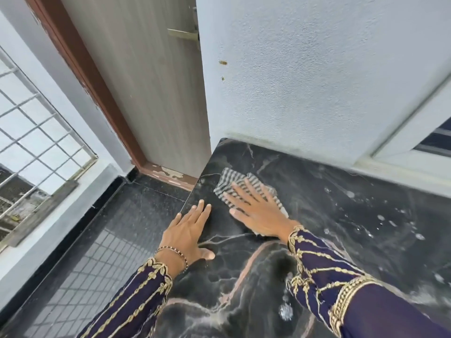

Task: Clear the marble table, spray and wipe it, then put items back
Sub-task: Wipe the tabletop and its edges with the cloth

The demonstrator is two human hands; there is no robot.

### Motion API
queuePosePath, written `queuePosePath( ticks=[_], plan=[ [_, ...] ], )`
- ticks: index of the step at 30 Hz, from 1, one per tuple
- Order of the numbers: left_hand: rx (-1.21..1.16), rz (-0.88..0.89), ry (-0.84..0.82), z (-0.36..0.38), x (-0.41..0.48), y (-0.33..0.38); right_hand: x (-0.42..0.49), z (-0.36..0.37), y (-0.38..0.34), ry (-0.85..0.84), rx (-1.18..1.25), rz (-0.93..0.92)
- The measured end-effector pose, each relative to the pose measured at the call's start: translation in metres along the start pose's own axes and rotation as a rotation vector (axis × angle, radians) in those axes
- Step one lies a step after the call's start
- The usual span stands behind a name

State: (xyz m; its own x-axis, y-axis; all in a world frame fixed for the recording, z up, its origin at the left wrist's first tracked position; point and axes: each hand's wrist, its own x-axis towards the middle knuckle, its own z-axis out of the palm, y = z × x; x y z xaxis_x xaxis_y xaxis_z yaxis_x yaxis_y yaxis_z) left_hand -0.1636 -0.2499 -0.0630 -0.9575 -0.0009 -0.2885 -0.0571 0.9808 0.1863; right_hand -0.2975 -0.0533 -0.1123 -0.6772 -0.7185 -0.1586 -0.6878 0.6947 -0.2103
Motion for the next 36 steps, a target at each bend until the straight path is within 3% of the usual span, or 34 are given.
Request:
queuePosePath(
  ticks=[3,11,17,23,27,36],
  plan=[
    [-0.128,-0.005,0.152,0.01,-0.061,0.01,-0.042,0.021,-0.045,0.04,-0.018,-0.068],
    [-0.187,-0.03,0.19,0.03,-0.176,0.004,-0.149,0.064,-0.162,0.022,-0.036,-0.23],
    [-0.178,-0.031,0.236,0.044,-0.222,0.012,-0.209,0.082,-0.205,0.035,-0.076,-0.328],
    [-0.274,-0.034,0.03,0.053,-0.212,0.029,-0.264,0.083,-0.185,-0.012,-0.077,-0.333],
    [-0.245,-0.005,-0.004,0.056,-0.191,0.045,-0.271,0.07,-0.141,-0.045,-0.038,-0.338],
    [-0.217,0.001,-0.061,0.047,-0.099,0.087,-0.174,0.021,-0.019,-0.156,-0.027,-0.213]
  ],
)
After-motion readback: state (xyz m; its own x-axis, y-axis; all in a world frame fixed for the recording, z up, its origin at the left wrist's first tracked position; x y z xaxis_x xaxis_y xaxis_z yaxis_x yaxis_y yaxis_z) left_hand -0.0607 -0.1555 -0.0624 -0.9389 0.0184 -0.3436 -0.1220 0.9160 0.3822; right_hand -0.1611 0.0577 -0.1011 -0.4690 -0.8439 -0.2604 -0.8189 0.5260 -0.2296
